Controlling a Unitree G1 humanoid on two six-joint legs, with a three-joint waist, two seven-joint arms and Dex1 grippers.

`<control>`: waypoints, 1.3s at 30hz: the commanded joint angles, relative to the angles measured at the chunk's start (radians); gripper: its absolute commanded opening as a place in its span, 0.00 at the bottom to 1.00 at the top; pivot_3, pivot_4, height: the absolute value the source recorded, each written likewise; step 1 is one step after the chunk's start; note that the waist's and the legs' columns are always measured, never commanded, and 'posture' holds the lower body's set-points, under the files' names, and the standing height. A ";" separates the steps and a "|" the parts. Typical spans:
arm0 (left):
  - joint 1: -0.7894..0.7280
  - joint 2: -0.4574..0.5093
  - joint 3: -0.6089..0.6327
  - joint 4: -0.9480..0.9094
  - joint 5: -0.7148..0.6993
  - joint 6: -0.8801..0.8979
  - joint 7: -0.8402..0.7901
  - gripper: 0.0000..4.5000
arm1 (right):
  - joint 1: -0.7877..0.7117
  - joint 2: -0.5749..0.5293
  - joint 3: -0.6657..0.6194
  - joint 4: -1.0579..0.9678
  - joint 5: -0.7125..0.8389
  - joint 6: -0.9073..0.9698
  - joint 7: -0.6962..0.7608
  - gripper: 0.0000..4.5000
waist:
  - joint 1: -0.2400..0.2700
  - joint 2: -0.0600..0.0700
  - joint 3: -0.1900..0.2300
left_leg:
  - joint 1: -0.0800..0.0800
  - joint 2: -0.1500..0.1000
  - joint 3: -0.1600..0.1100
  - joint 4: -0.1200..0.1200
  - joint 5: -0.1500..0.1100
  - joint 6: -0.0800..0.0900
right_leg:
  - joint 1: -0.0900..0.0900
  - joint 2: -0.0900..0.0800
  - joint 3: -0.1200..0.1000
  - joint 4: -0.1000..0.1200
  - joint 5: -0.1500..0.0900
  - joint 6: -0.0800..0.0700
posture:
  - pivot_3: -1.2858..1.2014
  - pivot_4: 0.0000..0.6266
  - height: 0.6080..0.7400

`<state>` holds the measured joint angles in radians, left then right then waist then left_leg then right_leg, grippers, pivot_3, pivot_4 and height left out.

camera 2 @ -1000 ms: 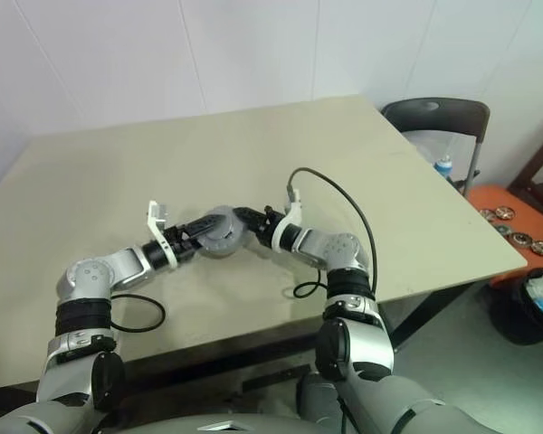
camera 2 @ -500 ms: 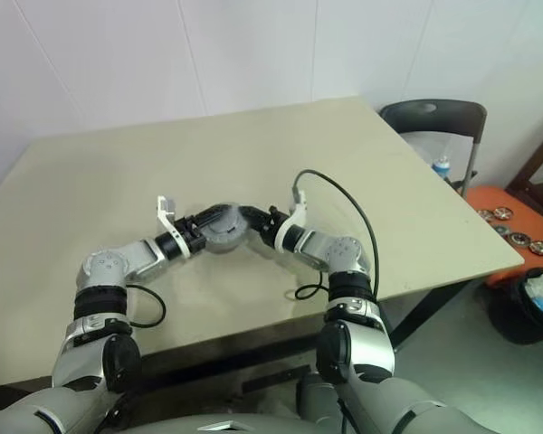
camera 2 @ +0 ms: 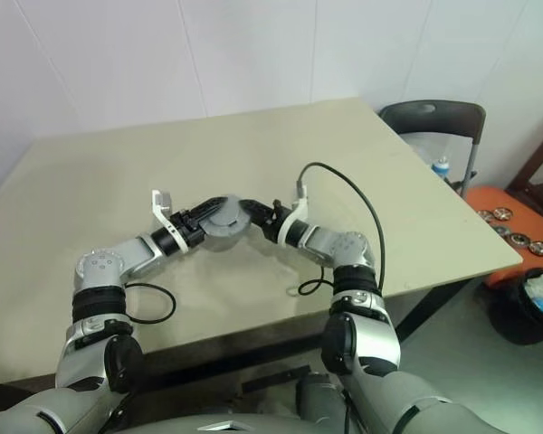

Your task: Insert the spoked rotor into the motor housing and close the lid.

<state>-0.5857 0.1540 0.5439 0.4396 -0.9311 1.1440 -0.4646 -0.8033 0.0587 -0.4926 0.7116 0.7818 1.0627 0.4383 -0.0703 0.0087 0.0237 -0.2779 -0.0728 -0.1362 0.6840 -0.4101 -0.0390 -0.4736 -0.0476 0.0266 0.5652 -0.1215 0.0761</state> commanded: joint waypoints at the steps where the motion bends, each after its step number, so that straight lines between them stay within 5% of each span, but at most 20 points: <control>1: -0.019 -0.072 -0.043 -0.088 -0.108 0.097 -0.028 0.52 | -0.073 -0.007 0.021 0.041 -0.020 -0.049 -0.016 0.28 | 0.000 0.000 0.000 | 0.000 0.000 0.000 0.000 0.000 0.000 | 0.000 0.000 0.000 0.000 0.000 0.000 | 0.52 0.00 1.00; 11: -0.023 -0.124 0.098 -0.116 -0.244 0.041 0.017 0.49 | -0.112 -0.044 0.024 0.118 -0.033 -0.075 0.010 0.28 | 0.000 -0.001 0.000 | 0.000 0.000 0.000 0.000 0.000 0.000 | 0.000 0.000 0.000 0.000 0.000 0.000 | 0.52 0.00 1.00; 20: -0.022 -0.135 0.090 -0.116 -0.252 0.029 0.066 0.48 | -0.134 -0.051 0.035 0.124 -0.033 -0.088 0.029 0.94 | -0.002 -0.002 -0.001 | -0.001 0.000 0.001 0.000 0.000 0.000 | -0.001 0.000 0.001 -0.001 0.001 0.000 | 0.52 0.00 1.00; 33: -0.052 -0.126 0.143 -0.037 -0.223 -0.248 0.117 0.48 | -0.131 -0.049 0.023 0.139 -0.028 -0.115 0.047 0.96 | 0.001 -0.002 -0.001 | -0.001 0.000 0.002 0.001 0.001 -0.001 | 0.000 0.001 0.002 -0.001 0.003 -0.001 | 0.52 0.00 1.00; 39: -0.076 -0.056 0.126 0.062 -0.099 -0.476 0.097 0.48 | -0.115 -0.038 0.020 0.110 -0.021 -0.135 0.057 0.96 | 0.000 -0.002 -0.001 | -0.001 0.000 0.002 0.001 0.001 -0.001 | 0.000 0.001 0.002 -0.002 0.003 -0.001 | 0.52 0.00 1.00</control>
<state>-0.6268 0.0742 0.6801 0.5194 -1.0627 0.7413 -0.3346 -0.9102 0.0116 -0.4753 0.8518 0.7482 0.9433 0.4813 -0.0703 0.0068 0.0225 -0.2784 -0.0727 -0.1339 0.6852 -0.4096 -0.0399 -0.4738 -0.0462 0.0285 0.5636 -0.1182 0.0750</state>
